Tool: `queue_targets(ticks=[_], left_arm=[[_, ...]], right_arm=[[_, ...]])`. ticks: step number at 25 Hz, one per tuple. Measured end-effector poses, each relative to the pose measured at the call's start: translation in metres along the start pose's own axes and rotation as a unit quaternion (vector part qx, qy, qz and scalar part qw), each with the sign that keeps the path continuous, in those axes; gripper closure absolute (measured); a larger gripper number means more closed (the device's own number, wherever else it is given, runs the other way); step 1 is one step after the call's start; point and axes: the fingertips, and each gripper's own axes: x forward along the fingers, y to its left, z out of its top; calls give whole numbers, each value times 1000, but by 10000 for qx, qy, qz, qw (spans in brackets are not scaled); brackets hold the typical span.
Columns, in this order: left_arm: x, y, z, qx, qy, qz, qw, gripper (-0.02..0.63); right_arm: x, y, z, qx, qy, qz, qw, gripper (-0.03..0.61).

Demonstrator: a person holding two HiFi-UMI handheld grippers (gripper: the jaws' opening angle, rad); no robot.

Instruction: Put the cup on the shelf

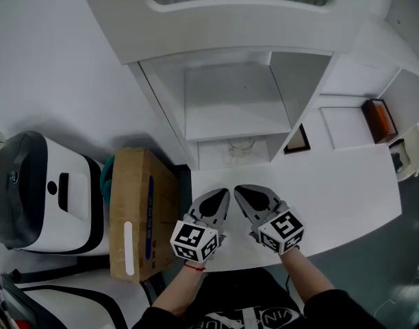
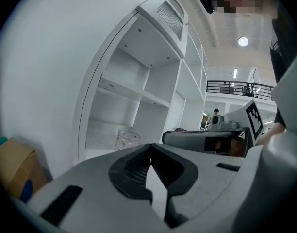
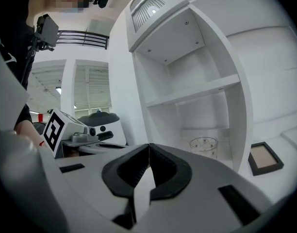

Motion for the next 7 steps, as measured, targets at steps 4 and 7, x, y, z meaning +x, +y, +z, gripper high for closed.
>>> queue_targets(ticks=[4, 7], left_arm=[[-8, -4, 13, -14, -142, 75, 9999, 604], [-17, -8, 19, -83, -204, 103, 9997, 604]], right_arm=[[-7, 6, 12, -67, -64, -125, 9999, 572], [-13, 11, 17, -67, -67, -211, 9997, 572]])
